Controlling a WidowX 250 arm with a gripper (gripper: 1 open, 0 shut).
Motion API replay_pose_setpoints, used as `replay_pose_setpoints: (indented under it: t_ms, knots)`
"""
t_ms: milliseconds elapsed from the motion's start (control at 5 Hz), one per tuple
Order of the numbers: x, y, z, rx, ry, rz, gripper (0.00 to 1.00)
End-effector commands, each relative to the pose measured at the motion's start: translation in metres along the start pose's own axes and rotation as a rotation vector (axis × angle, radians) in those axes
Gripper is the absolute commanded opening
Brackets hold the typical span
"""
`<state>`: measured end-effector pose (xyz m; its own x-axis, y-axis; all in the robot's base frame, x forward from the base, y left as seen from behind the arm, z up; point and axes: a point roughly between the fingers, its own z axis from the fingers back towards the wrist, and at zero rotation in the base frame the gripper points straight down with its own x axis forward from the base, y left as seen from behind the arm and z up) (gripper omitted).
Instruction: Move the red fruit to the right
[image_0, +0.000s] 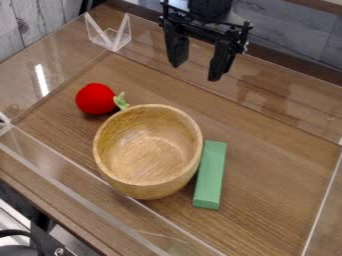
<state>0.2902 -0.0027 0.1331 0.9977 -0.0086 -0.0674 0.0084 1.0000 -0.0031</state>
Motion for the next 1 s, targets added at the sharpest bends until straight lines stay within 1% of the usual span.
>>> replay_pose_setpoints:
  t_ms: [0,200,400,600,800]
  knots:
    - [-0.004,0.009,-0.01,-0.005,0.015,0.008,1.0]
    - [-0.018,0.045,-0.017,-0.005,-0.002,0.031,1.0]
    - [-0.035,0.086,-0.015,0.011,-0.064,0.056,1.0]
    - [-0.041,0.122,-0.017,0.015,-0.108,0.061,1.0]
    - [-0.042,0.147,-0.024,0.021,-0.133,0.068,1.0]
